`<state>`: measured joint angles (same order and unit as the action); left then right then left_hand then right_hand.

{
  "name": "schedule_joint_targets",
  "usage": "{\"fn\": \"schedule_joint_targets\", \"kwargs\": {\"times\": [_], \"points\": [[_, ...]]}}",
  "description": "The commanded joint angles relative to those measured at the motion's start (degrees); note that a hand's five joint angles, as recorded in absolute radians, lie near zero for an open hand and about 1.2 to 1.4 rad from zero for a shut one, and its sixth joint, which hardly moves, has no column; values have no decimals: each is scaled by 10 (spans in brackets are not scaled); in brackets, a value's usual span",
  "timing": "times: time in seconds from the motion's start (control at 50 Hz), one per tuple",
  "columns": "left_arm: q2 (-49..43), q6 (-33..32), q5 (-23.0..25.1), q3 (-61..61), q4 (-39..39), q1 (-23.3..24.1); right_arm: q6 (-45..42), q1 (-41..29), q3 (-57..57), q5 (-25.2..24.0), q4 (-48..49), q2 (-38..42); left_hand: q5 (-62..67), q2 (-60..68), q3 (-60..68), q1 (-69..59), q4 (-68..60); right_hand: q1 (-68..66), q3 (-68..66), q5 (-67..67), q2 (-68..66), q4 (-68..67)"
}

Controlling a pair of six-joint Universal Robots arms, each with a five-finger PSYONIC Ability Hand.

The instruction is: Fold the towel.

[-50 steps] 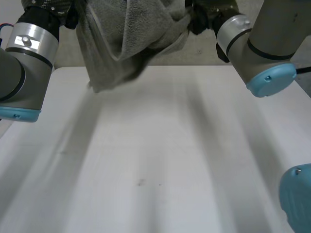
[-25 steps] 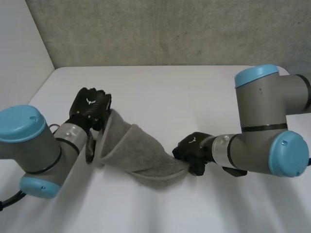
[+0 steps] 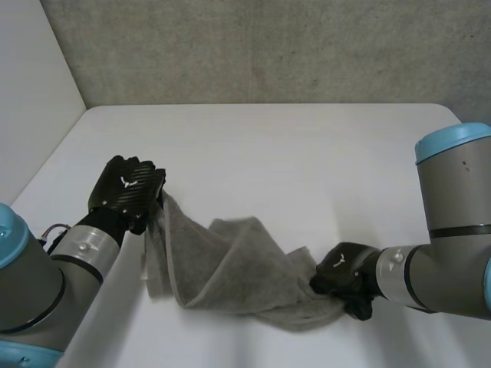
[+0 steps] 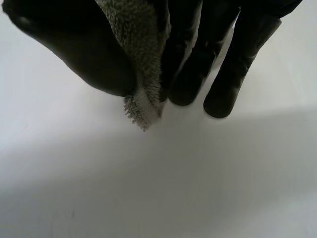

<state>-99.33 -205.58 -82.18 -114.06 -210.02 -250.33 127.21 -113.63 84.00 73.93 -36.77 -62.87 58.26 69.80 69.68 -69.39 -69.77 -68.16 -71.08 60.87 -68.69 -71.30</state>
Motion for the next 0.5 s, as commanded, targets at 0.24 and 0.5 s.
{"fn": "schedule_joint_targets", "kwargs": {"times": [0.24, 0.5], "points": [[26, -1, 1, -32, 0, 12, 124, 2, -49, -11, 127, -33, -220, -236, -235, 232, 236, 582, 611, -609, 587, 613], [84, -1, 1, -65, 0, 2, 196, 2, -120, -112, 130, -22, -306, -322, -320, 317, 321, 582, 611, -609, 587, 613]]}}
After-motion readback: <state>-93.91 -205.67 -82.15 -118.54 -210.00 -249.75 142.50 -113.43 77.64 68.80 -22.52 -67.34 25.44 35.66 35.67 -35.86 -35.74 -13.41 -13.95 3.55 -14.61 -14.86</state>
